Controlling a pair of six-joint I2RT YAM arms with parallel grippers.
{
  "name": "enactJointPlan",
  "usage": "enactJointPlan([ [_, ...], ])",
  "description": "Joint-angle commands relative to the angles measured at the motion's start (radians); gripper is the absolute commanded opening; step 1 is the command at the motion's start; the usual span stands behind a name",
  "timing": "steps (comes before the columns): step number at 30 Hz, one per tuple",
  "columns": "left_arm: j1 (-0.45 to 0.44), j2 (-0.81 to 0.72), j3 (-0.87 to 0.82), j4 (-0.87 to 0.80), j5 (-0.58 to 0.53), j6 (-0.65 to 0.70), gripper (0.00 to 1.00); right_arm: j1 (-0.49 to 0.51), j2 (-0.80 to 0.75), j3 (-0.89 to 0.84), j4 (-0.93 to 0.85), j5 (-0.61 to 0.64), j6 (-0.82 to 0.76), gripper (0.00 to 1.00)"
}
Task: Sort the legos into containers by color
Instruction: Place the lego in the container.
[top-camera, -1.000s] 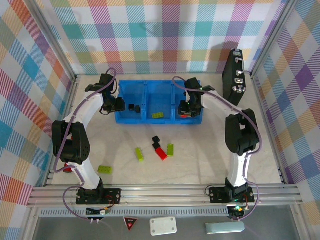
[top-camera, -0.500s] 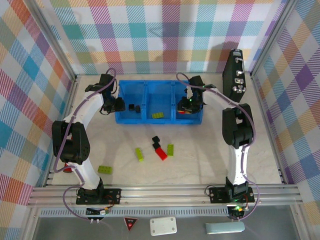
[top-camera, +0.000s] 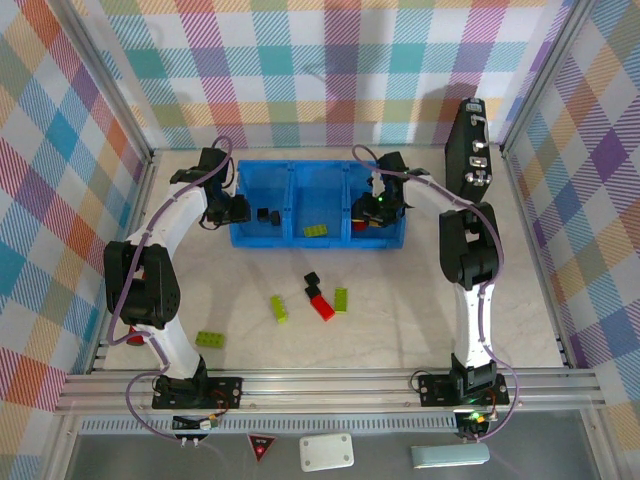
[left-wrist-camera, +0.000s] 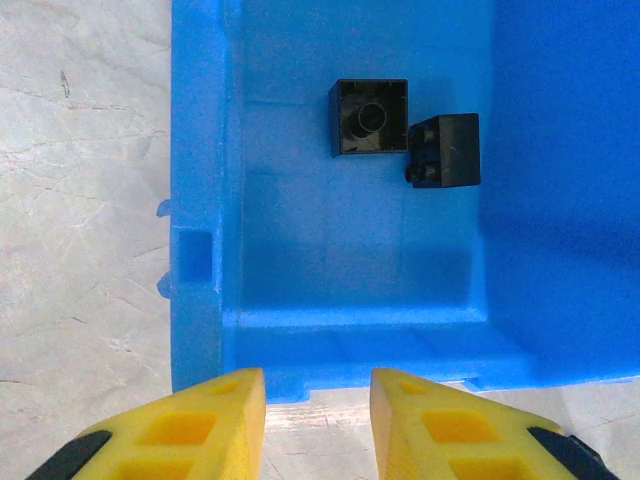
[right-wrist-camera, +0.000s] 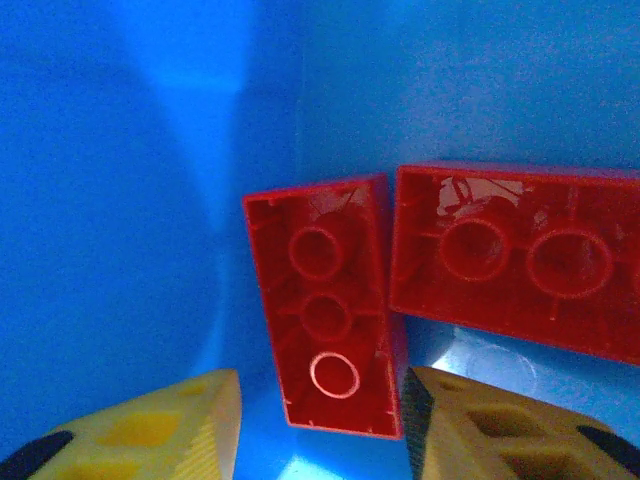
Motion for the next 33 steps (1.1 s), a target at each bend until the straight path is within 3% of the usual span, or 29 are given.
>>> enactJointPlan([
  [1,0.011,0.006,-0.003,-0.028,-0.018,0.018,0.33,-0.003,-0.005,0.031,-0.005,-0.01,-0.013,0.51],
  [13,0.012,0.001,-0.005,-0.021,-0.005,0.014,0.33,-0.001,-0.144,0.005,-0.041,-0.002,-0.005,0.49],
  [33,-0.045,-0.052,0.008,-0.042,-0.02,-0.034,0.33,0.06,-0.513,-0.261,-0.039,0.025,0.018,0.49],
])
